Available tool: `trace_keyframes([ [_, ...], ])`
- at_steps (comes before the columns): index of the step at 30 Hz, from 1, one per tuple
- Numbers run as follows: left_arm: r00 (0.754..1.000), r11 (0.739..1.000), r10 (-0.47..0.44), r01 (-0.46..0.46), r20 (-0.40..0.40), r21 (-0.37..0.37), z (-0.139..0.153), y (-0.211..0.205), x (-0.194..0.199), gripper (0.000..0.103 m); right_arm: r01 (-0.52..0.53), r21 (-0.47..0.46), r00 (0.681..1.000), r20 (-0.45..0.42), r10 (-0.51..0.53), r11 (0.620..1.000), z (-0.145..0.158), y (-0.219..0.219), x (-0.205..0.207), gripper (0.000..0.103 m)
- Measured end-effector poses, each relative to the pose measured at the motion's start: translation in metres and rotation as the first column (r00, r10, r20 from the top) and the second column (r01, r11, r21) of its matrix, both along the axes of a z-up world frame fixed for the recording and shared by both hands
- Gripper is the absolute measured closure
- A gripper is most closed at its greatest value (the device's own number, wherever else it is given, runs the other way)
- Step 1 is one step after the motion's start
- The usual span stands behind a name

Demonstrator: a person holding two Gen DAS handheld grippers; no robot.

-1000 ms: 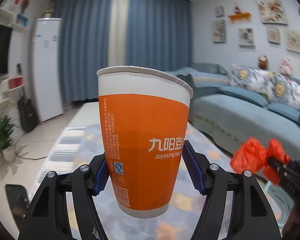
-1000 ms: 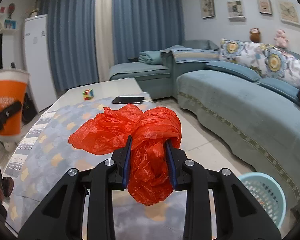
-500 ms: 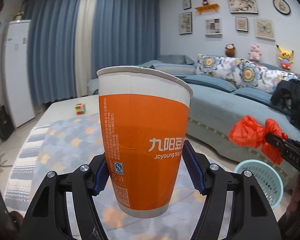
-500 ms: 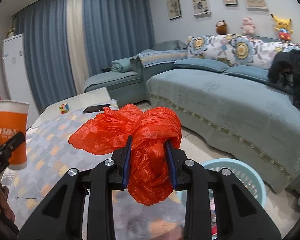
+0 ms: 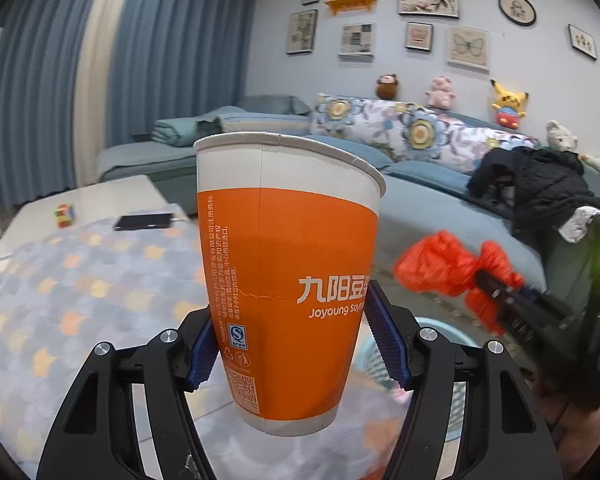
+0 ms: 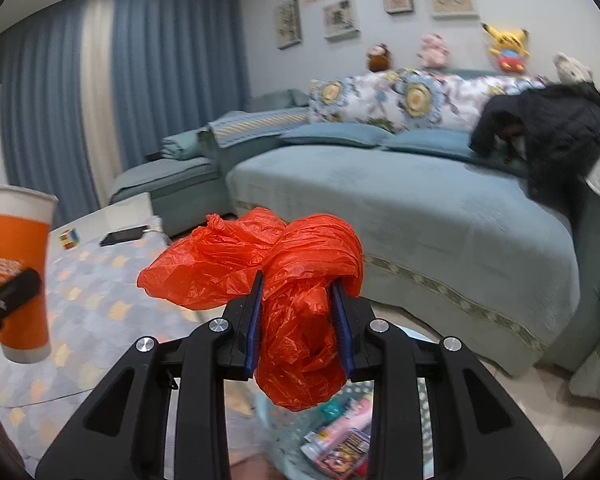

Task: Collect trash
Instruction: 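Carry orange cup and red bag over the basket and open both tools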

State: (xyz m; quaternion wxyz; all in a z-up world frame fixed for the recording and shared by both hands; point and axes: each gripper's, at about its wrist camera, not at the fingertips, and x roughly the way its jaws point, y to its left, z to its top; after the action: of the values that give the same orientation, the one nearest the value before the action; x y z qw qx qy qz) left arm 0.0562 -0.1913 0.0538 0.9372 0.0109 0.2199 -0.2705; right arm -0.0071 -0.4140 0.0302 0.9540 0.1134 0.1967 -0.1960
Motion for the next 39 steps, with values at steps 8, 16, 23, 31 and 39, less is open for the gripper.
trace_keyframes([
  [8, 0.995, 0.996, -0.093, 0.093, -0.033, 0.006, -0.007, -0.051, -0.003, 0.039, 0.081, 0.065, 0.997, -0.001, -0.081, 0.995, -0.009, -0.046, -0.015, 0.076],
  [16, 0.977, 0.981, -0.191, 0.192, -0.09, 0.003, -0.016, -0.094, -0.003, 0.039, 0.142, 0.101, 0.99, -0.024, -0.14, 0.985, -0.02, -0.08, -0.026, 0.076],
  [23, 0.966, 0.973, -0.23, 0.232, -0.117, -0.001, -0.022, -0.118, 0.001, 0.039, 0.185, 0.141, 0.983, -0.04, -0.181, 0.973, -0.03, -0.102, -0.031, 0.076],
  [31, 0.95, 0.961, -0.272, 0.276, -0.151, 0.01, -0.031, -0.135, 0.003, 0.039, 0.203, 0.142, 0.979, -0.049, -0.198, 0.969, -0.032, -0.111, -0.031, 0.076],
  [39, 0.937, 0.954, -0.291, 0.299, -0.196, 0.011, -0.043, -0.146, 0.01, 0.039, 0.218, 0.16, 0.974, -0.094, -0.205, 0.963, -0.042, -0.121, -0.028, 0.076],
])
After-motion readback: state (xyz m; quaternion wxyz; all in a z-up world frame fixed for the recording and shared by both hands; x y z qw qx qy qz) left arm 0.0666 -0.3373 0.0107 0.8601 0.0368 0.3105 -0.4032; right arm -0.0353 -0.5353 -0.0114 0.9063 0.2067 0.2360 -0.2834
